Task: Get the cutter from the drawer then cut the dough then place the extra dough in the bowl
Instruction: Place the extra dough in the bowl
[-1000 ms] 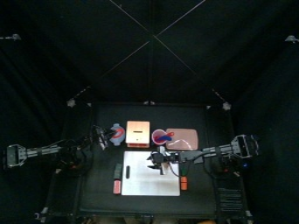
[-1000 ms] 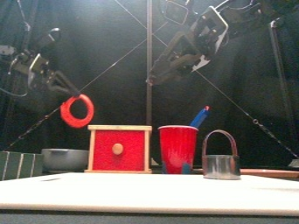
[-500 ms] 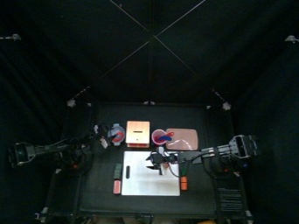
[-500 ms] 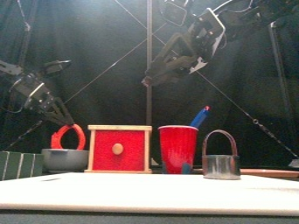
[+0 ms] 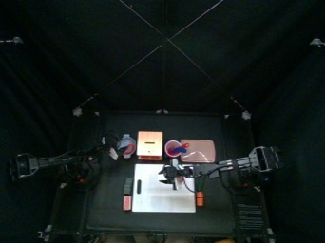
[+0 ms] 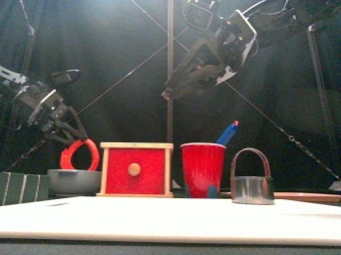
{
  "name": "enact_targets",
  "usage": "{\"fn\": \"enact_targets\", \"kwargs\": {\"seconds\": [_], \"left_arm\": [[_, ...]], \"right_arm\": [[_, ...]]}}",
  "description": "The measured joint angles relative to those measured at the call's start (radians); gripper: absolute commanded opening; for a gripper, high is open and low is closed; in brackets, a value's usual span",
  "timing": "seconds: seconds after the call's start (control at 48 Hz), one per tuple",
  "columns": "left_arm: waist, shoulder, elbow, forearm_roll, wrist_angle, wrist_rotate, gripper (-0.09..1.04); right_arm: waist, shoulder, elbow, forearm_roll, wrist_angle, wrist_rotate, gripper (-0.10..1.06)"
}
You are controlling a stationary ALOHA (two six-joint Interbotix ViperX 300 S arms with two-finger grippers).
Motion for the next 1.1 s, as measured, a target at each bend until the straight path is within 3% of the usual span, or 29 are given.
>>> {"fn": "enact_targets", "kwargs": {"seconds": [0.146,0.354,0.688,0.854,1.104], "left_arm": [[0.011,-0.006,0.014,-0.003,-0.005,0.002,0.96],[0.137,-0.012,0.046,-0.049,0.002,-0.002,0.96],[0.043,-0.026,0.021,-0.02,-0.009,0.006,0.96],[-0.087,-0.057,0.012,0.064,-0.017,0.006,0.96],[-0.46,-0.091,-0.029,0.173,-0.132,0.003,0.96]], "right_arm": [[0.0,0.0,0.0,0.0,0.0,0.0,0.8],[-0.002,0.008,0.0,0.0,0.0,0.006,0.8],[-0.006,0.023,-0.005,-0.003,-0.003,0.0,0.8],[-0.017,0.021,-0.029,-0.005,-0.051,-0.015,0.8],[-0.063,0.02,0.011,-0.005,-0.23,0.002,0.8]]}}
